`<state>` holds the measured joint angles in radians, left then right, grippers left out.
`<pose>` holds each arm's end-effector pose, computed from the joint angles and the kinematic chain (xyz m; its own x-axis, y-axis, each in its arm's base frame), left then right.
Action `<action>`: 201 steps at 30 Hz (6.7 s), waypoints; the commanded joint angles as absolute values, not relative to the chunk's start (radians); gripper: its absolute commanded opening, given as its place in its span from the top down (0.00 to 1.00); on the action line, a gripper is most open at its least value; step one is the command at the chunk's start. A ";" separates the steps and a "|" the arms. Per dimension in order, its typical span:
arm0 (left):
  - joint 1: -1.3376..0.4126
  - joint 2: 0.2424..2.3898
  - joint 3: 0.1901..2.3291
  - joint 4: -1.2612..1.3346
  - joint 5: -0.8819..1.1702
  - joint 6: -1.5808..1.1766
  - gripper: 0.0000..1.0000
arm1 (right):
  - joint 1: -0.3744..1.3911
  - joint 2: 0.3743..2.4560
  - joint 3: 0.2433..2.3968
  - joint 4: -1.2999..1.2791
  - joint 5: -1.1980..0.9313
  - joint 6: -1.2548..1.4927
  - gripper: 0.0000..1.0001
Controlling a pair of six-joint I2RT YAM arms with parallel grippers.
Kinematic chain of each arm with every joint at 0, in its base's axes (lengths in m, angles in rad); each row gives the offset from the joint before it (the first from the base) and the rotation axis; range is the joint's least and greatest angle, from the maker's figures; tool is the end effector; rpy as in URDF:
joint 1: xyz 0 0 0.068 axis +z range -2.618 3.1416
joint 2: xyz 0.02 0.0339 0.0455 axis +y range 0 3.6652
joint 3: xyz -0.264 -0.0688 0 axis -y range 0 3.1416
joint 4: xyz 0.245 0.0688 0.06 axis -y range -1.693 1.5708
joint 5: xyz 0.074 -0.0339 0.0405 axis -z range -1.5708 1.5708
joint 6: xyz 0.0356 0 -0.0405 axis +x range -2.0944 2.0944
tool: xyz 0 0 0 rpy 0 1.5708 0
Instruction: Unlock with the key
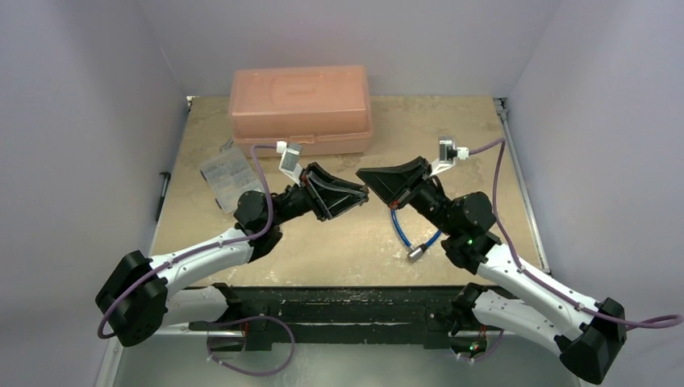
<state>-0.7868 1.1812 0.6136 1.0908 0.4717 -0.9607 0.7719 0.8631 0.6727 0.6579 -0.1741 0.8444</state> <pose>0.1652 -0.1885 0.3294 -0.5426 -0.4898 -0.6824 0.8098 -0.0893 -0.5799 0.1373 0.1423 0.3758 -0.3819 0.6557 -0.6513 -0.7713 0.1621 0.6155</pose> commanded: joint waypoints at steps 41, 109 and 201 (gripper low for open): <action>-0.806 1.097 0.722 0.770 0.424 -0.789 0.59 | 0.774 0.839 0.729 0.519 -0.042 0.819 1.00; -0.833 1.080 0.754 0.648 0.339 -0.857 1.00 | 0.775 0.681 0.505 0.622 -0.007 0.880 1.00; -0.831 1.038 0.515 0.198 0.351 -0.752 1.00 | 0.520 1.355 0.637 -0.703 0.259 1.312 0.46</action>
